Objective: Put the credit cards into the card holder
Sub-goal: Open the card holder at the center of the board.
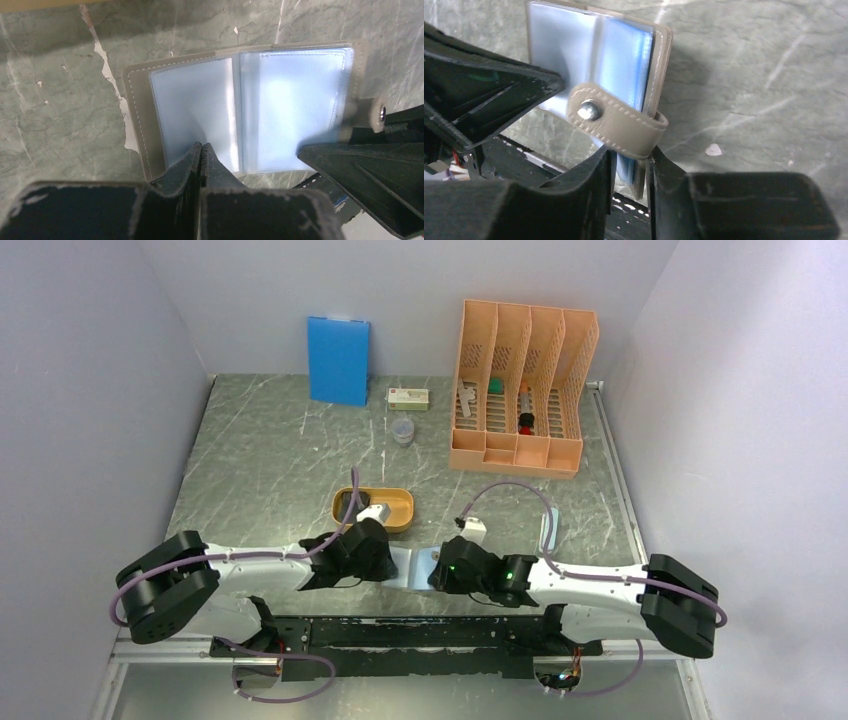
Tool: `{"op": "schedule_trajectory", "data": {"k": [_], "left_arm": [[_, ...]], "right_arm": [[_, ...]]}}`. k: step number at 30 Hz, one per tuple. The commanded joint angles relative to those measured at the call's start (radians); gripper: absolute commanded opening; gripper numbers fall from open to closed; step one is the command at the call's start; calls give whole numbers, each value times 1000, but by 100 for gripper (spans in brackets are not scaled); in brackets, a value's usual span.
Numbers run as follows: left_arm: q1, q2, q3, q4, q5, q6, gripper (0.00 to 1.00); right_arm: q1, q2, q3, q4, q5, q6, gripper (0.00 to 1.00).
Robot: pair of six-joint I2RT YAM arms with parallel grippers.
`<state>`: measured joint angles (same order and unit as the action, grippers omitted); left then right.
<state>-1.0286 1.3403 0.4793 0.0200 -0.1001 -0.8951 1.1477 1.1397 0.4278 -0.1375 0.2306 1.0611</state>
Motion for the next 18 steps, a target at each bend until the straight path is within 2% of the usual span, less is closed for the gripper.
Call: {"op": "schedule_trajectory", "data": {"k": [1,4,11,13,15,18], "left_arm": [[-3,12,-45,24,-22,-42,5],[-3,4,-51,19,-28,-58,5],[-2,2,-39,-18,-30,-103,5],[-3,-3,-40,-31,-34,-117,5],[-3,-14,-46,-46,-38,-136,5],[-3,-26,-53,-45,-34,-154,5]], "right_arm": [[3,-51,-43,-87,73,37,35],[3,-100,-51,-138,97,50,41],[4,-273,11,-305,138,15,43],[5,-324,23,-270,90,-48,42],[6,-355,22,-167,-9,-142,40],[6,-315,34,-26,-149,-195,38]]}}
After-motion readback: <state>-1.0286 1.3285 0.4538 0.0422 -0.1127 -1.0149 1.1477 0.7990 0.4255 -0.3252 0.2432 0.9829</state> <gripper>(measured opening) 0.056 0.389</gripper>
